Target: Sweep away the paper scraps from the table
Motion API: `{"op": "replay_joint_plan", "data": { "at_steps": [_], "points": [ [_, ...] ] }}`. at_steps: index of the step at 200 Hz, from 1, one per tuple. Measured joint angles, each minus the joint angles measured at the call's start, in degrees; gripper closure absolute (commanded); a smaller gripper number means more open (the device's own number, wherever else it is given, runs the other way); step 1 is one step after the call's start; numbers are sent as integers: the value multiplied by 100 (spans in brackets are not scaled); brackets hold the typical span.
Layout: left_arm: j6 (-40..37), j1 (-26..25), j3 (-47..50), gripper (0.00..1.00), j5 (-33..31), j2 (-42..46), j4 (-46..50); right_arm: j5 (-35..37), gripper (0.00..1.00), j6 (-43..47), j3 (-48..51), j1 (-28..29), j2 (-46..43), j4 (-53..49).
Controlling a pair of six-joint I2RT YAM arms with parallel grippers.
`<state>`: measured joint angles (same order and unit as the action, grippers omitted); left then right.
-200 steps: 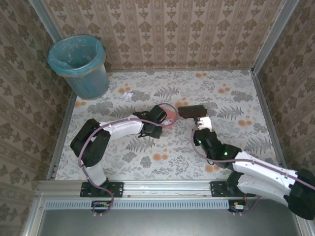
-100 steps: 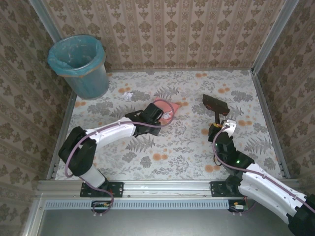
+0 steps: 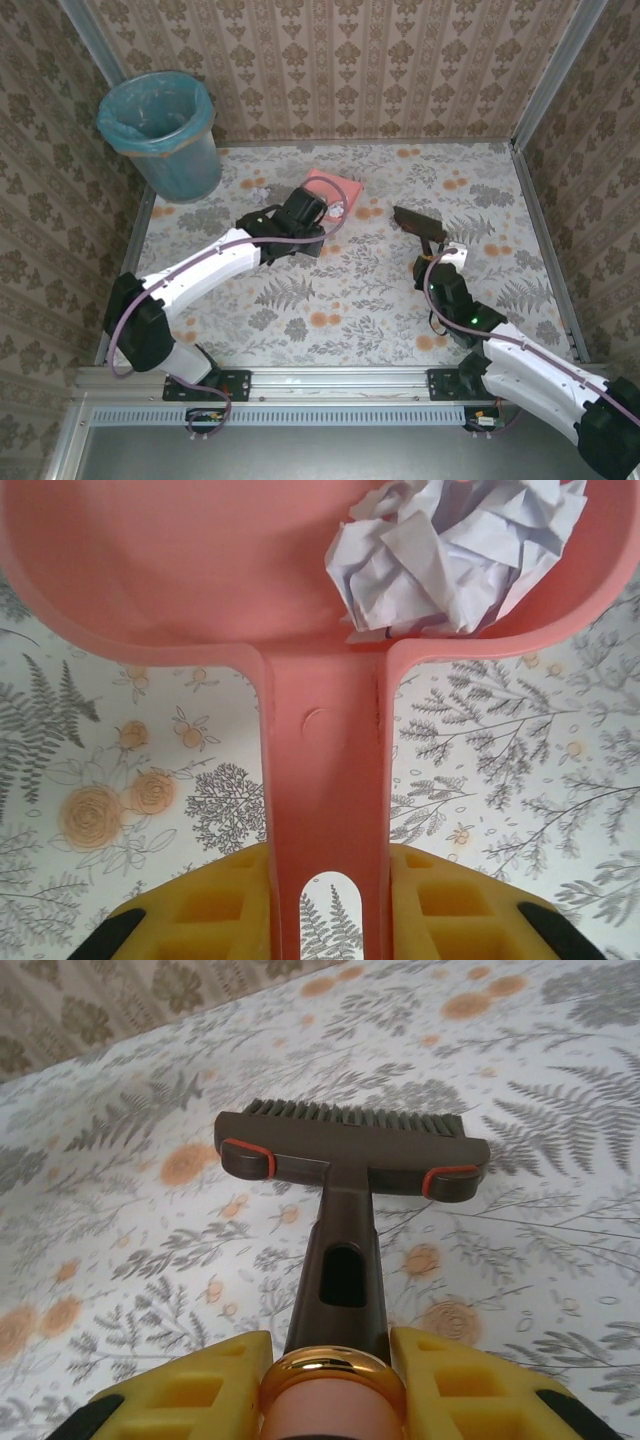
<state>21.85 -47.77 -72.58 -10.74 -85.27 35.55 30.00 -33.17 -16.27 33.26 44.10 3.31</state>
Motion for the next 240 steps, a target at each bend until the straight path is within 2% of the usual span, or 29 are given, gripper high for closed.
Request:
{"op": "replay_joint_plan", "data": {
  "at_steps": [22,47,99,142,198,240],
  "points": [
    [138,146,-474,100,35,79,380,-437,100,201,0,0,234,369],
    [319,586,-984,100,205,105,776,-951,100,435,0,0,546,732],
    [566,1696,-1818,100,758,105,1497,-1521,100,754,-155,74,1176,1088],
    [737,2900,-2909,100,1276,37,1961,-1746,100,918,-442,238,1615,1180],
    [1270,4369,-4391,100,2422,-737,2164,-1810,100,1130,-750,413,2050,1174],
    [1753,4887,-5455,100,3108,-1672,2232,-1808,100,1250,-841,463,2155,1145]
  ]
}}
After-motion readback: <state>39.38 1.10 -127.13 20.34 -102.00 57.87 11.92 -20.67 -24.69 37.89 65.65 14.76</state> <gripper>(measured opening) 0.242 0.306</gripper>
